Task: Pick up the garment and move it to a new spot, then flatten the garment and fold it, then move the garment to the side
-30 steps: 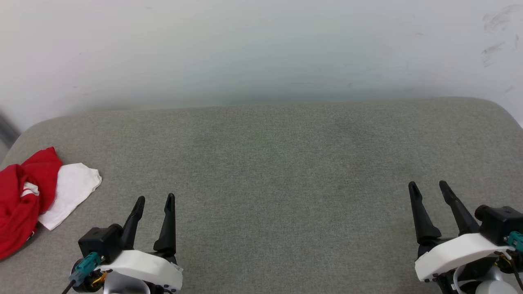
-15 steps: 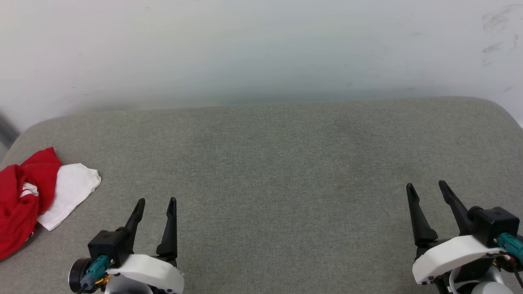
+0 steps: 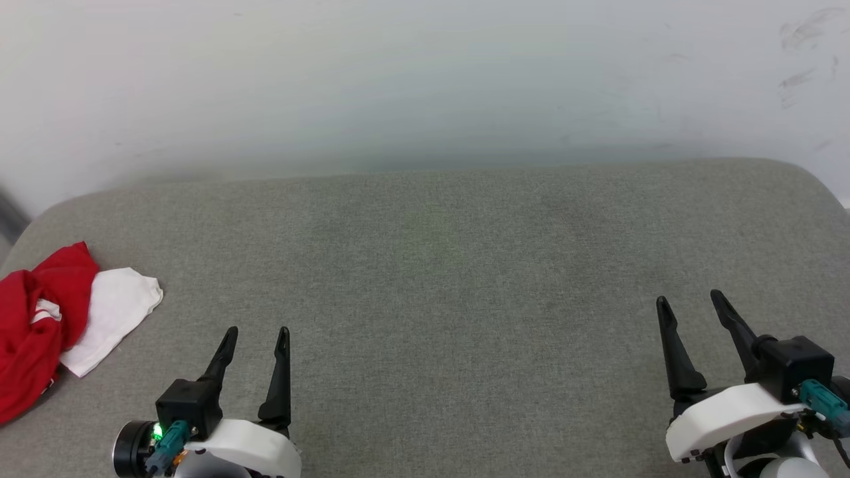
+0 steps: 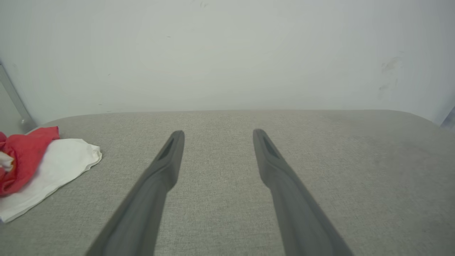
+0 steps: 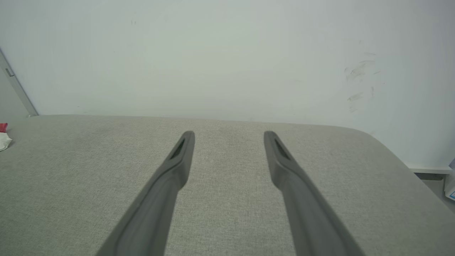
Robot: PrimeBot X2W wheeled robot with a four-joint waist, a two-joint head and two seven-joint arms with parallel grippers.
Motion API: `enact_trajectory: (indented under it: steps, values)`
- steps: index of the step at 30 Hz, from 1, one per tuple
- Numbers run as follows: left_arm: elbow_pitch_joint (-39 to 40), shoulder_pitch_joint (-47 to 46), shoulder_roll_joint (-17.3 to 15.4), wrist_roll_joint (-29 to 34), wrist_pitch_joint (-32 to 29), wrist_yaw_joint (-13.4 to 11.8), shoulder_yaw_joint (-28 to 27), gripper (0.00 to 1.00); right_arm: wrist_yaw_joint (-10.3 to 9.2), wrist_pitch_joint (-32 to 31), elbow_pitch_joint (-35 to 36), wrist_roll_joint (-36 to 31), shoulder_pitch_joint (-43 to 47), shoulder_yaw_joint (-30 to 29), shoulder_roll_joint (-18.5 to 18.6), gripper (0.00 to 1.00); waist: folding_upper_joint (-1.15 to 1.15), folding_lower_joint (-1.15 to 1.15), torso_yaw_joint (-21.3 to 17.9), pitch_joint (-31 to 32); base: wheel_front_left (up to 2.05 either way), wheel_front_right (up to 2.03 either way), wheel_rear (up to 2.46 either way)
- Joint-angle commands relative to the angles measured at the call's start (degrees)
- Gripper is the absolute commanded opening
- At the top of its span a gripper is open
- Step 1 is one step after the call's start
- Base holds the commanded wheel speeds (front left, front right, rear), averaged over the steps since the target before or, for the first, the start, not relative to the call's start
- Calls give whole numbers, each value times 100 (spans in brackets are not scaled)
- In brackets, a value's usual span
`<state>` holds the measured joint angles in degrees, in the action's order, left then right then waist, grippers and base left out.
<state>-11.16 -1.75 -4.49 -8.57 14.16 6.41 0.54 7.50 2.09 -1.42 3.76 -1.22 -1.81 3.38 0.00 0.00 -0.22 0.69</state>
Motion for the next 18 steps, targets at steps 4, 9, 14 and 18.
enact_trajectory:
  steps: [4,9,14,18]
  values:
    - [-26,-74,34,151,77,18,-29,100,-2,52,52,-148,9,-14,-37,100,0,0,2,7,0,0,0]
    - [-66,-98,55,203,119,46,-37,100,-2,97,53,-252,1,-70,-50,100,0,0,51,1,0,0,0]
    - [-81,-146,87,22,107,52,-91,100,-2,76,69,-160,60,-129,-57,100,0,0,253,-7,0,0,0]
    - [-75,-153,113,-17,106,43,-123,100,-2,55,94,-116,99,-63,-57,100,0,0,554,2,0,0,0]
